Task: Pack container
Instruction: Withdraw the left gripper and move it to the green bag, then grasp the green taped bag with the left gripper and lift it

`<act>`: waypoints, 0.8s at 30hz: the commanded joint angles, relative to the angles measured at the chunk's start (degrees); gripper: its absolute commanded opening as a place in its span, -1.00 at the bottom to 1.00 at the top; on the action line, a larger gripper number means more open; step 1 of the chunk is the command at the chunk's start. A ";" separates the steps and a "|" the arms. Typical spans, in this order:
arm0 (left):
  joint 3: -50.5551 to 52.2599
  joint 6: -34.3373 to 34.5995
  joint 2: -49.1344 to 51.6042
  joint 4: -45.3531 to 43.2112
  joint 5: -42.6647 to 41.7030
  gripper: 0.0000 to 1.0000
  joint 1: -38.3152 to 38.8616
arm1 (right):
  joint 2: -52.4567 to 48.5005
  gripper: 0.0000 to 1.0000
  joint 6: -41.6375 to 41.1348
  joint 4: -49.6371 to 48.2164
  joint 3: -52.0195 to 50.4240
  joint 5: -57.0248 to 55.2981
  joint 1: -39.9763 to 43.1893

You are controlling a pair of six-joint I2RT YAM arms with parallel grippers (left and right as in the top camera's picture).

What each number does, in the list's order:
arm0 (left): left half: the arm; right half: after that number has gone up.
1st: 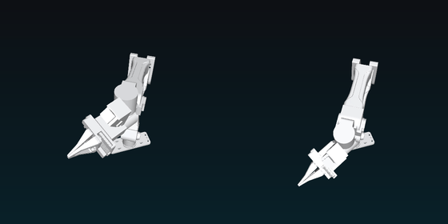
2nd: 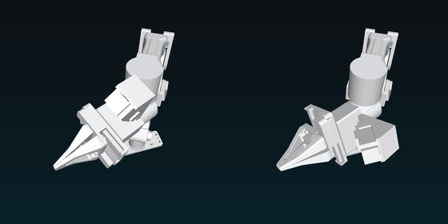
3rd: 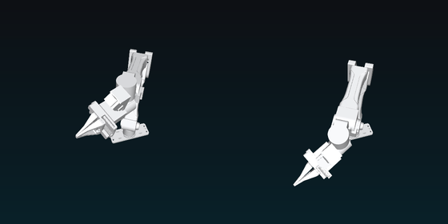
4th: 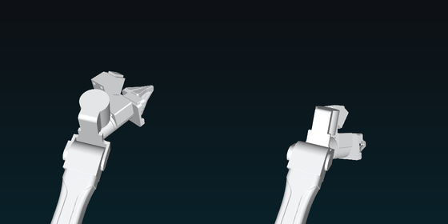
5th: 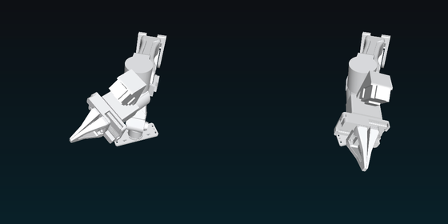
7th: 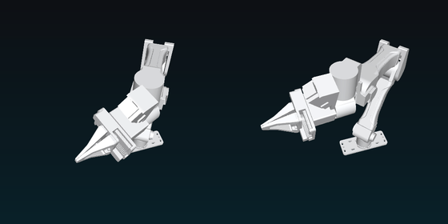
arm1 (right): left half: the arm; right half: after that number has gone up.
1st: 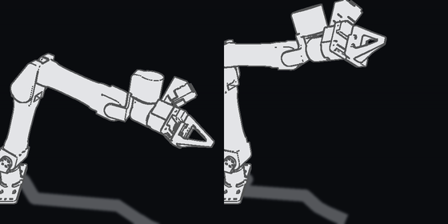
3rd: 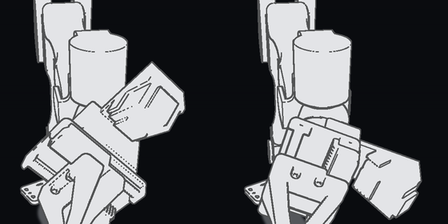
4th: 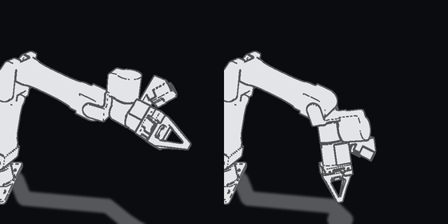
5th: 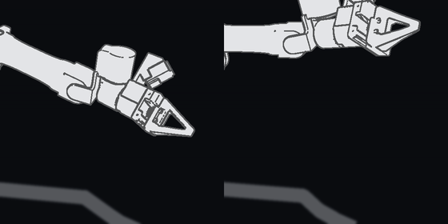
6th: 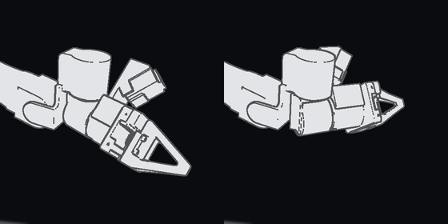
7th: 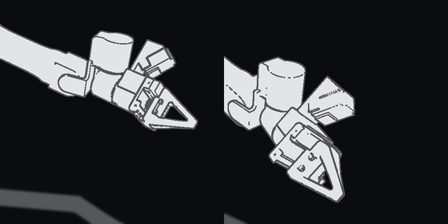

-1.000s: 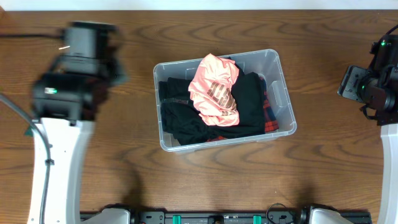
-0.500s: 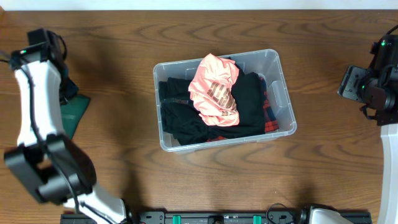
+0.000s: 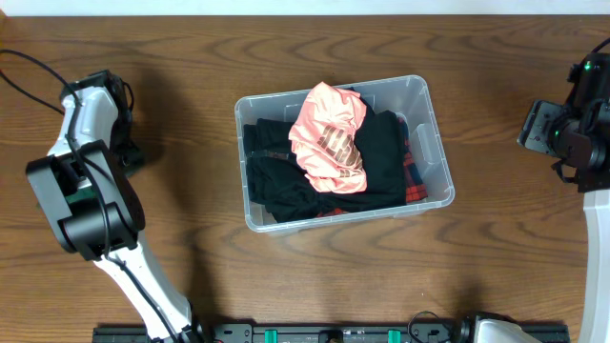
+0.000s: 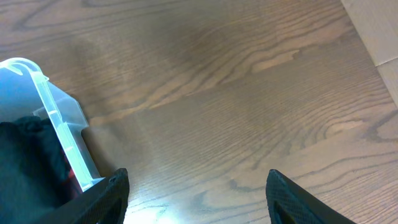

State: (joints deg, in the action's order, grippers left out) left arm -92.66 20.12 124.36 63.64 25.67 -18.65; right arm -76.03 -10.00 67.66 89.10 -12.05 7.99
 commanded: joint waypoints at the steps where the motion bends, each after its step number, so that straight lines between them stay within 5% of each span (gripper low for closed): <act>1: 0.81 -1.90 0.28 -0.79 0.44 0.40 0.35 | -0.07 0.37 0.46 -0.15 0.02 -0.59 0.24; 19: 7.13 -10.27 0.37 -11.10 7.61 0.63 -0.50 | -0.07 0.37 0.46 -0.35 0.02 -0.59 0.24; 24: 7.17 -10.27 0.39 -11.47 7.56 0.10 -1.55 | -0.07 0.37 0.46 -0.33 0.02 -0.59 0.24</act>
State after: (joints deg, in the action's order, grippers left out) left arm -86.43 10.44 123.98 52.10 31.73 -19.22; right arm -76.03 -10.00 67.46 89.10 -12.05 7.99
